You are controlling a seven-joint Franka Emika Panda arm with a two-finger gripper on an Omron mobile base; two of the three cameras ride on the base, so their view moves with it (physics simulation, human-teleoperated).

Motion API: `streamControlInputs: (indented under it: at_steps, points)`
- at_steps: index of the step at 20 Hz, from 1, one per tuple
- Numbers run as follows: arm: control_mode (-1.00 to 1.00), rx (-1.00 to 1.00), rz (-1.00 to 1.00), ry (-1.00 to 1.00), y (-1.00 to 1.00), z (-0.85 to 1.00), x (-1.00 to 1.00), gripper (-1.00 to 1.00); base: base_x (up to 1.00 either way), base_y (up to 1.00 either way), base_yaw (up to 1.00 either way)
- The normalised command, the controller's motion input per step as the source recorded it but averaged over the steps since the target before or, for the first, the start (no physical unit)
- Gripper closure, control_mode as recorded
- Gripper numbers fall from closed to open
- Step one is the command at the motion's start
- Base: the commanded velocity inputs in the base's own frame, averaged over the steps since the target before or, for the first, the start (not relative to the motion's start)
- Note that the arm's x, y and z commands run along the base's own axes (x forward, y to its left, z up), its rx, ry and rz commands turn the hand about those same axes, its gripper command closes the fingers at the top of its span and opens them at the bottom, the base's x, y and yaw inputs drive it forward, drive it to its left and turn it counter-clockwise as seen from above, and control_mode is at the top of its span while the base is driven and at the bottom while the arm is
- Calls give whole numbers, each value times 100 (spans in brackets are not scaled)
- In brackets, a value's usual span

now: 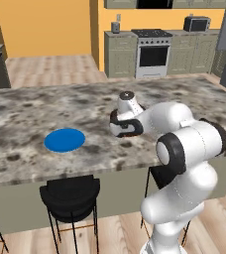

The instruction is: Pick the chicken drumstick and broccoli from their plates and place them in the bowl. Then put the bowl in the fridge.

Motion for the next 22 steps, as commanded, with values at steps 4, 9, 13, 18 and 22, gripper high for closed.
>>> streamControlInputs:
  at_steps: [4,9,13,18,22]
  points:
    - [-100,-1,30,0,-8,33,-52,100,0,0,0]
    - [-100,-3,29,0,-5,30,-55,100,0,0,0]
    - [-100,-6,24,0,-3,29,-52,100,0,0,0]
    - [-100,-9,18,-3,-2,26,-50,100,0,0,0]
    - [-100,-10,5,-7,-2,16,-47,100,0,0,0]
